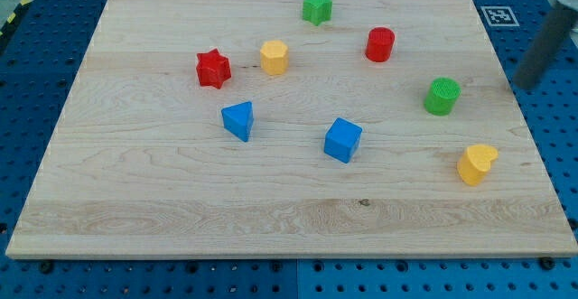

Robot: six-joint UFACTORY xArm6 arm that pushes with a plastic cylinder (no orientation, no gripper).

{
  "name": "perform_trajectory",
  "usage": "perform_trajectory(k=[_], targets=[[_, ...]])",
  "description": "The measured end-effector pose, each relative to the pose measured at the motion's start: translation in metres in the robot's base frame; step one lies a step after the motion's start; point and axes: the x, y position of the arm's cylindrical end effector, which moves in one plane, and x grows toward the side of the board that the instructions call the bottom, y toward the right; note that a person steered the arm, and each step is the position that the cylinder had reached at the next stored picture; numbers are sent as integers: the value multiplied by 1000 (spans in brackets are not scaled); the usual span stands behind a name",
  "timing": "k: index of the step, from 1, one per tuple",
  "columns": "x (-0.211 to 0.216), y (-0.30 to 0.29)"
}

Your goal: Slide the yellow heart towards blue cube

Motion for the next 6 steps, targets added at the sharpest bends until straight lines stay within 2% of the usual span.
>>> perform_trajectory(k=[1, 3, 4, 5, 6], targets=[[24, 2], [152, -6], [151, -12], [125, -66], [122, -81]])
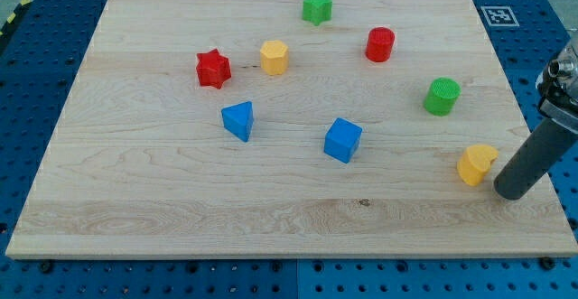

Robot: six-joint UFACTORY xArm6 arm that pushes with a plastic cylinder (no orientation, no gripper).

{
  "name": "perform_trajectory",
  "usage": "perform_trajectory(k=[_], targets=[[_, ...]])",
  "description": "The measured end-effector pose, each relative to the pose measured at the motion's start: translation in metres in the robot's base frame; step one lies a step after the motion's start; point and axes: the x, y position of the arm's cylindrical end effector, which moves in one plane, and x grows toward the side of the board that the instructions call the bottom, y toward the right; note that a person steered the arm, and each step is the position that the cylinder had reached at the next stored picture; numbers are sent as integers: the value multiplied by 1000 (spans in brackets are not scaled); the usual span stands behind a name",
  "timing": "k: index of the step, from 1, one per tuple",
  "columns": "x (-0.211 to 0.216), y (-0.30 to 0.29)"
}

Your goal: Slide the yellow heart towards blue cube

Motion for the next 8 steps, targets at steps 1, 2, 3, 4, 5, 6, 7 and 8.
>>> perform_trajectory(k=[1, 2, 3, 4, 5, 6, 7, 8], targets=[[-10, -23], [-12, -27], [-45, -27], [-55, -30], [-60, -39], [-71, -71], [-72, -79], [-78, -52]])
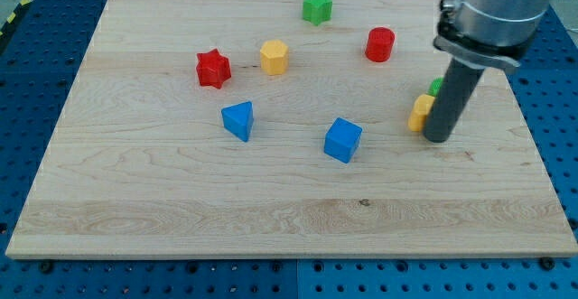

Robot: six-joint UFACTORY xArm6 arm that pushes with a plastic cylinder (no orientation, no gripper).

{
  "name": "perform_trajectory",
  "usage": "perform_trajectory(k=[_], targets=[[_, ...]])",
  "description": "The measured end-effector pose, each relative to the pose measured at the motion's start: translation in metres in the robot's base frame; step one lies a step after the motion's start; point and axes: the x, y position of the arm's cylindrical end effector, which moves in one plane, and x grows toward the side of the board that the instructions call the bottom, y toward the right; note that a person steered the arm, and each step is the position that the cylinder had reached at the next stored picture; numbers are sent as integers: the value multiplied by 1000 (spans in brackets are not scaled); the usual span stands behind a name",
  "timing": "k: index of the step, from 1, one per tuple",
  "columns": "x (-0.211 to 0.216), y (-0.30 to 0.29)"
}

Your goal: Slide the yellow heart towards blue cube

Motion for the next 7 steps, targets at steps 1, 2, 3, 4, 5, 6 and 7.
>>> perform_trajectory(k=[1, 2, 3, 4, 5, 6, 7], targets=[[-2, 25], [-18, 33], [-18, 33], [-18, 4], [-23, -35], [-49, -50], [-65, -51]])
